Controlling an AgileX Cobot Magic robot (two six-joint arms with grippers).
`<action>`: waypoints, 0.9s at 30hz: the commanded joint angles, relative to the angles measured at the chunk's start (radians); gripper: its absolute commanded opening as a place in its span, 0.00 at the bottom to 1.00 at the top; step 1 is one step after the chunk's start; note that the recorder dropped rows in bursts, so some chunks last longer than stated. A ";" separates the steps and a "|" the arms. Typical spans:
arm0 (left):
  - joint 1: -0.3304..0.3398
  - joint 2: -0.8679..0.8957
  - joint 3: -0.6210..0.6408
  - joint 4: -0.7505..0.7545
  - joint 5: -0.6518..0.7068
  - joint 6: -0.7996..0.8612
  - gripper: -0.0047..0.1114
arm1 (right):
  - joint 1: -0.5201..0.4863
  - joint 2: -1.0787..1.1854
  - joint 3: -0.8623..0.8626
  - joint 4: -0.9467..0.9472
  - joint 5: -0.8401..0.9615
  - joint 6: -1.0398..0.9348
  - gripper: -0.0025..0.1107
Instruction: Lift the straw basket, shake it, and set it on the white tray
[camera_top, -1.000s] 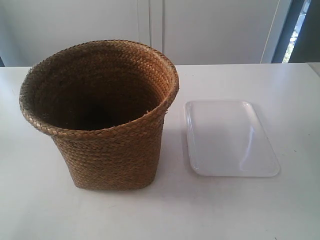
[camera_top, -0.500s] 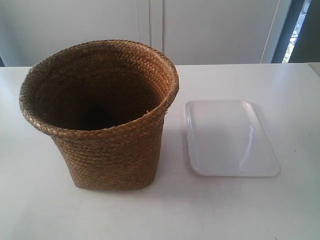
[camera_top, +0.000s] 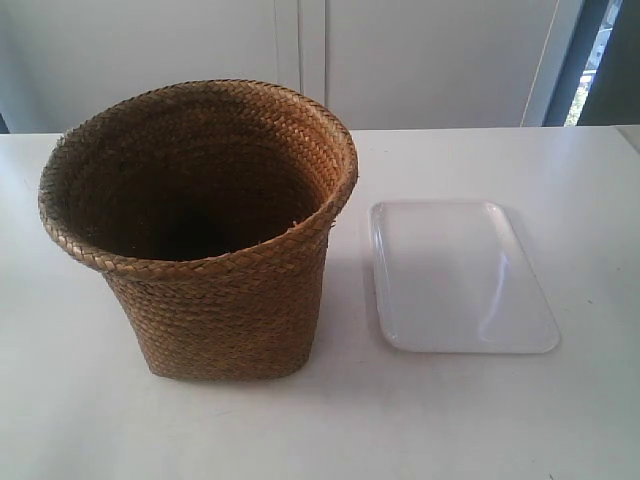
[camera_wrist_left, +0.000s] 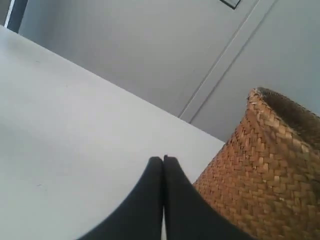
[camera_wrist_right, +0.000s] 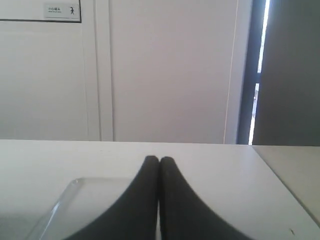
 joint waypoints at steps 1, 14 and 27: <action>0.001 -0.005 0.004 -0.057 -0.056 -0.124 0.04 | -0.008 -0.005 0.006 0.014 -0.064 0.054 0.02; 0.003 -0.005 0.004 -0.116 -0.196 -0.205 0.04 | -0.008 -0.005 0.006 0.224 -0.434 0.745 0.02; 0.003 -0.004 -0.103 0.044 0.228 -0.129 0.04 | -0.008 -0.005 -0.032 0.183 -0.027 0.642 0.02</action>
